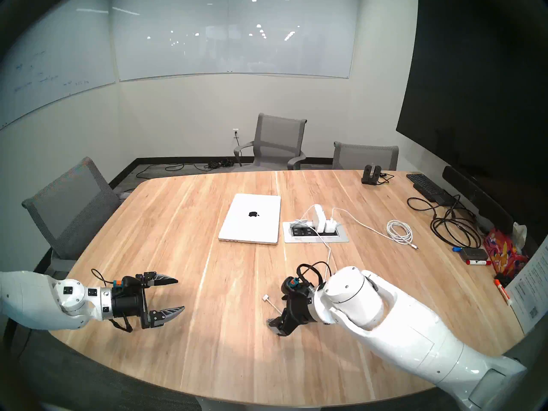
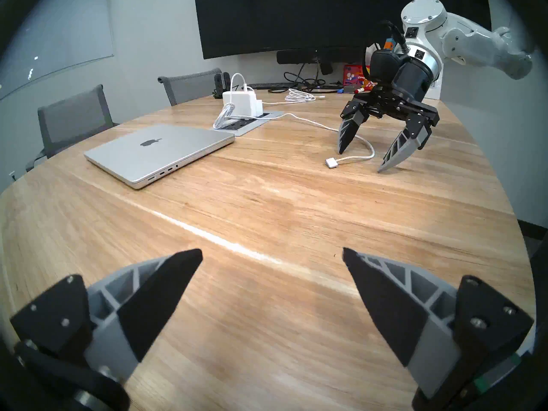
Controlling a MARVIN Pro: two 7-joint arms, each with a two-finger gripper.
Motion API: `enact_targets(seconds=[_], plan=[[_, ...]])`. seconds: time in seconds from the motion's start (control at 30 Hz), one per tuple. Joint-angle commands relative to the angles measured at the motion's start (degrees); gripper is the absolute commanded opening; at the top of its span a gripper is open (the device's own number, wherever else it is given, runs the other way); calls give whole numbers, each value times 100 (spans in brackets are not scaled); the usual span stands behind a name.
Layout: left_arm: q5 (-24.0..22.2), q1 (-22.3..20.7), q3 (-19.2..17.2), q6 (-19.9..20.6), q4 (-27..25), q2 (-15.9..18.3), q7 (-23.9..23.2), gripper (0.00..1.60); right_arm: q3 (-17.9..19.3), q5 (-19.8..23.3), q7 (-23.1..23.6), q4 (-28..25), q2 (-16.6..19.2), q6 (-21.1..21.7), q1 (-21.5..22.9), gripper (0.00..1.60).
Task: Plug the charging cable into the port of a MacBook
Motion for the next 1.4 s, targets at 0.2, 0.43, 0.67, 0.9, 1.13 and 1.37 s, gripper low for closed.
enact_targets(seconds=[0.2,0.43,0.67,0.9,1.13,1.37], plan=[[0,-42,-41,-10,0,-5,5,160,-73,-86,223,285,-130,-79,304,139],[0,-42,-41,-10,0,-5,5,160,-147,-161,322,459,-256,-97,455,49],[0,-42,-42,-10,0,-4,5,160,-189,-193,429,575,-311,-100,544,66],[0,-42,-42,-10,0,-4,5,160,-225,-237,526,716,-371,-146,617,36],[0,-42,-42,-10,0,-4,5,160,-243,-271,607,804,-427,-149,675,9],[-1,-42,-41,-10,0,-5,5,160,-281,-282,616,994,-710,-55,813,0]])
